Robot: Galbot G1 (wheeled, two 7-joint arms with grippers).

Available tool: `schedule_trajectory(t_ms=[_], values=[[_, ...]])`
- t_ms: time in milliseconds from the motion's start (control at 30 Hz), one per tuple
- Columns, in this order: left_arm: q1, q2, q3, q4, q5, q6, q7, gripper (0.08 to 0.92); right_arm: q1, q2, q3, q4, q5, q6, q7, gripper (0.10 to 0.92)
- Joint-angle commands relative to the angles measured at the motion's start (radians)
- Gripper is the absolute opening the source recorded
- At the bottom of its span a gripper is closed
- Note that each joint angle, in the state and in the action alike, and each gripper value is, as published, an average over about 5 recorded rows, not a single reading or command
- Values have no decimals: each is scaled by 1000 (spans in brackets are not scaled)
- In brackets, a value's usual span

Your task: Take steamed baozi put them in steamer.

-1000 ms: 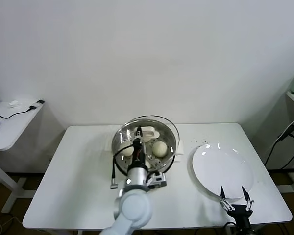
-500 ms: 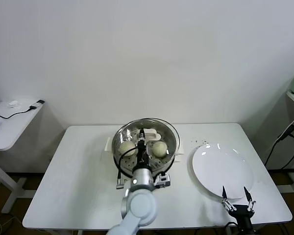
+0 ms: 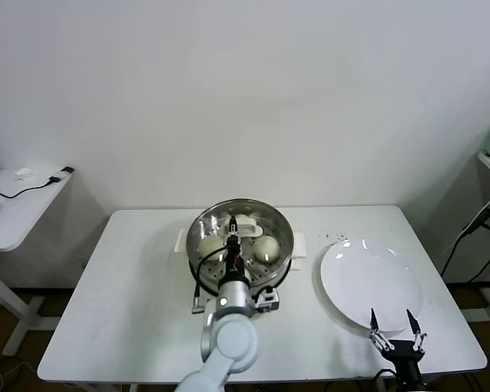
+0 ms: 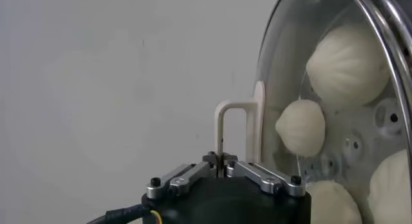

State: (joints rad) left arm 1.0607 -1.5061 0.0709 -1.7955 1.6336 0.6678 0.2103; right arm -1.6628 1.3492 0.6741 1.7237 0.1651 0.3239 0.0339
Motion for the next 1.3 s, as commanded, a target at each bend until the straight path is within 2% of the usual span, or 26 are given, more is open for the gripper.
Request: schedule_trajectory(t_ms=[33,367,467,733,867,967,1167,1300], values=[[2,-2,-7,22,10,-3,-2,132,0,3,-1,2,-4,9,-6,823],[1,16,-12,10,-11,-9,0,132,-6,2,-8,9,-5,13,-22,823],[7,31,-9,-11,-38,-12,1,168,-7,3,-9,9,-5,11,-23,823],[32,98,7,-140,-195,-11,-3,397,-3,0,-22,6,-4,10,-38,823],[56,146,13,-215,-338,-30,-36,509,2,0,-29,-1,-7,9,-39,823],[81,179,1,-255,-557,-110,-126,596,7,1,-32,-5,-4,15,-36,823],[162,194,-156,-314,-1155,-452,-324,765,16,-3,-46,-2,19,49,-24,823],[245,190,-315,-356,-1600,-680,-381,816,17,-19,-64,3,33,74,-21,823]])
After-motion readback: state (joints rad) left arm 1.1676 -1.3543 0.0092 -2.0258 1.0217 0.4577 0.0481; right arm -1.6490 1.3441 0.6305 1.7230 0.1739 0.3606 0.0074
